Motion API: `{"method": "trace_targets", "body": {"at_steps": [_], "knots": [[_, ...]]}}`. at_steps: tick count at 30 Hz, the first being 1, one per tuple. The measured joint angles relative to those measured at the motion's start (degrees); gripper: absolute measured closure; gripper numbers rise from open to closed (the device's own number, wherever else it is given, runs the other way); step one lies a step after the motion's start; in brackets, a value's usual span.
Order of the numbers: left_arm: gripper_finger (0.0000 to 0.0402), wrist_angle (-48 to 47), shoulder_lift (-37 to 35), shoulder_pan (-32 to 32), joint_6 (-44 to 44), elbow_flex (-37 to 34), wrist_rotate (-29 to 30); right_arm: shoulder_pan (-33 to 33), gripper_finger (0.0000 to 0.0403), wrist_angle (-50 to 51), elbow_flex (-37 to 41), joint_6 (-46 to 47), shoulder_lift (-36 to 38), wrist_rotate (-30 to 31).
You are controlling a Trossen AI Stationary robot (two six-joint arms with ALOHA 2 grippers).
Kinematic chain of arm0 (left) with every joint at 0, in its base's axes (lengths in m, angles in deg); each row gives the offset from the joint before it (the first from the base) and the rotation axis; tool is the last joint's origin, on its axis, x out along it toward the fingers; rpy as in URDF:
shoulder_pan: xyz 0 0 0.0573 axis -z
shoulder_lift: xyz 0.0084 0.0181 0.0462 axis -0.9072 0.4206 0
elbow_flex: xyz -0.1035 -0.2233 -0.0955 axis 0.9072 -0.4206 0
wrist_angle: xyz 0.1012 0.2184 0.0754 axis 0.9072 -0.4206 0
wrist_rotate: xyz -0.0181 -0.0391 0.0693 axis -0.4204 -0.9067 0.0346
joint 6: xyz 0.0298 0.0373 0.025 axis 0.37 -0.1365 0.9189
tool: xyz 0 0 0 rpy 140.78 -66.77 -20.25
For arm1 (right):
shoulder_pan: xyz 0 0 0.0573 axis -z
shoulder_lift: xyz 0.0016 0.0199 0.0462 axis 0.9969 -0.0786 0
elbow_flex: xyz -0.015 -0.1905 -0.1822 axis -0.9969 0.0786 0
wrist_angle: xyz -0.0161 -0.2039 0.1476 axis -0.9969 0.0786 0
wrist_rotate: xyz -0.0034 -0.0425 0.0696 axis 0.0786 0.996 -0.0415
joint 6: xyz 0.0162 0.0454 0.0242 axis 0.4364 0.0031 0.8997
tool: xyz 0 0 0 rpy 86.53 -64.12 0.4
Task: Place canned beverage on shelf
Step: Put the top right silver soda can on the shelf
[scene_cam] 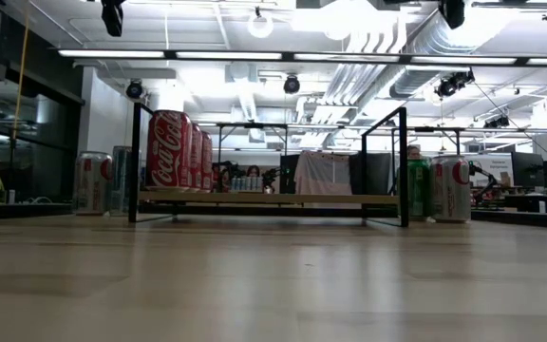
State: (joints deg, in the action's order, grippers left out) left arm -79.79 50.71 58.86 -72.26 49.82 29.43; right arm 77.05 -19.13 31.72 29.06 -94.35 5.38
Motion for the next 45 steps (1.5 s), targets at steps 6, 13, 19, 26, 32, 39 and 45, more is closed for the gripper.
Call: {"method": "trace_targets", "body": {"at_steps": [6,13,19,26,32,39,45], "knots": [[0.0402,0.0,0.0,0.0,0.0,0.0,0.0,11.9,0.0395,8.1,-6.7,-1.2,-1.2,-0.1],[0.0402,0.0,0.0,0.0,0.0,0.0,0.0,30.0,0.0291,32.0,-12.6,-1.3,-4.2,-2.6],[0.0402,0.0,0.0,-0.1,0.0,0.0,0.0,44.4,0.0134,37.9,-10.4,-4.9,-8.6,-11.4],[0.0401,-0.1,0.0,-0.1,0.0,0.0,0.0,55.5,0.0033,38.4,-10.3,-15.2,-19.3,-23.4],[0.0402,-0.1,0.0,-0.1,0.0,0.0,0.0,59.6,0.0027,41.8,-10.3,-22.8,-27.1,-25.5],[0.0401,-0.1,0.0,-0.1,0.1,0.0,0.0,59.9,0.0027,41.2,-10.3,-26.6,-32.1,-25.3],[0.0401,-0.1,0.0,-0.1,0.0,0.0,0.0,60.0,0.0027,41.3,-10.3,-26.6,-36.2,-23.1]]}}
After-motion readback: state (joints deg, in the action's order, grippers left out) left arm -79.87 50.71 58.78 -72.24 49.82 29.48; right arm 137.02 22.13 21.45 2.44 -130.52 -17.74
